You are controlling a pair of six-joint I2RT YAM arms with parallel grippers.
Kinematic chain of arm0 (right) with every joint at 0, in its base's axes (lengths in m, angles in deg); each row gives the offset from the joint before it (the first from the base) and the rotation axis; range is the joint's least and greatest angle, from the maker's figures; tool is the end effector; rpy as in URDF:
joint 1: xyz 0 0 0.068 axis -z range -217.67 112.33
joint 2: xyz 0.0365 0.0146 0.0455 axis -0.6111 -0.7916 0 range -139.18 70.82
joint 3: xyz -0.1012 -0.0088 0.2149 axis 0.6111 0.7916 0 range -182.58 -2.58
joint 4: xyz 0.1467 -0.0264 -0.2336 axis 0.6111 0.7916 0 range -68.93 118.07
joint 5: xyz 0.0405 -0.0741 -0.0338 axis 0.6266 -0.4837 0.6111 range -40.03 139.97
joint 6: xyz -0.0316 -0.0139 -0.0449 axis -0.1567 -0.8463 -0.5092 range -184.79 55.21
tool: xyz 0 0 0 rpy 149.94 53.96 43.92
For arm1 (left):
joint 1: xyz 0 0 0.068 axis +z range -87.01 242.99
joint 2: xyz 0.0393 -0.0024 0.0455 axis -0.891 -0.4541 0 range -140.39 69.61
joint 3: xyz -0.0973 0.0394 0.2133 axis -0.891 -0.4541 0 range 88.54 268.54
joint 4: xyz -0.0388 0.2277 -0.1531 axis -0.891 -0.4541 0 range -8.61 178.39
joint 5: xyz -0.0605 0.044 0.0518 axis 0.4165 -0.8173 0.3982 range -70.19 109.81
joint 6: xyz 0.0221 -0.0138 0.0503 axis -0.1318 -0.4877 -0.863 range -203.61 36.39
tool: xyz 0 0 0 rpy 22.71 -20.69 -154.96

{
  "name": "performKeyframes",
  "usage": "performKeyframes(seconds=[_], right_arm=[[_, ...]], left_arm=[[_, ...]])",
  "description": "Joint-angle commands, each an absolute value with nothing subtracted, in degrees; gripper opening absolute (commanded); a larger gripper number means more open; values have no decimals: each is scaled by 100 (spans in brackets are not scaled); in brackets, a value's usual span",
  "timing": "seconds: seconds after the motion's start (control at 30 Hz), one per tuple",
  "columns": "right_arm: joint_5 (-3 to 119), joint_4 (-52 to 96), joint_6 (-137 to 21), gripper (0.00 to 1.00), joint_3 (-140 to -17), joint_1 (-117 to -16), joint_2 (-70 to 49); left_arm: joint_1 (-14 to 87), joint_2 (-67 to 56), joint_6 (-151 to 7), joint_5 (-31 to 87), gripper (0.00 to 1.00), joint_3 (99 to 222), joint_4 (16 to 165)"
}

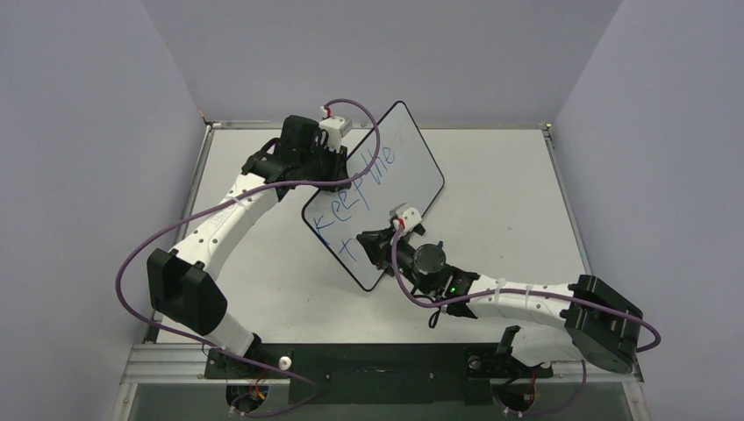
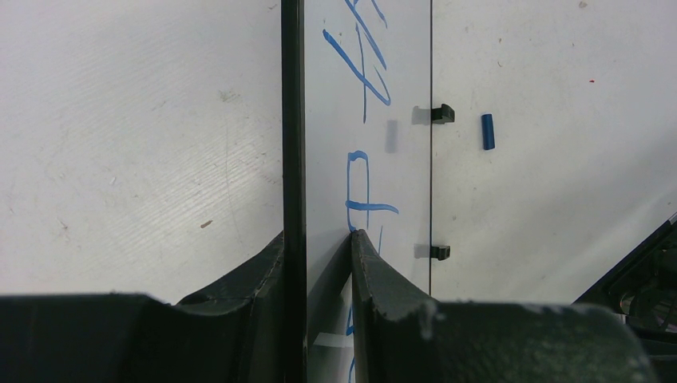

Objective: Write a sentence on the whiteboard

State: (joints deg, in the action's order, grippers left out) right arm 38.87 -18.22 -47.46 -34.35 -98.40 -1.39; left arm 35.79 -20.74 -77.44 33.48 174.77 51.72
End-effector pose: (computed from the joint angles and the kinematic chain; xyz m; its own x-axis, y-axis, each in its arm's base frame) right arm 0.1541 0.2591 0.2039 -0.2363 0.1761 -0.9556 -0.7245 0.6234 0.2941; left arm 0.3265 -0.1783 0.3086 -0.6424 0.2127 -0.7363 0.5374 0.8100 -0.2349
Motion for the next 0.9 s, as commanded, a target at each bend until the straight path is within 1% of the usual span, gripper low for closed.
performKeyframes(seconds=[0.0,0.87], right_arm=[[4061,-2091,-4711,0,-3686,-9803,-329],[3887,-1725,-4670,0,-3766,-9311,-493]], left_arm=[[3355,-2505,-8250,2852,0,17118,5061],[3349,-2463,-8253,2864,0,17116,5059]])
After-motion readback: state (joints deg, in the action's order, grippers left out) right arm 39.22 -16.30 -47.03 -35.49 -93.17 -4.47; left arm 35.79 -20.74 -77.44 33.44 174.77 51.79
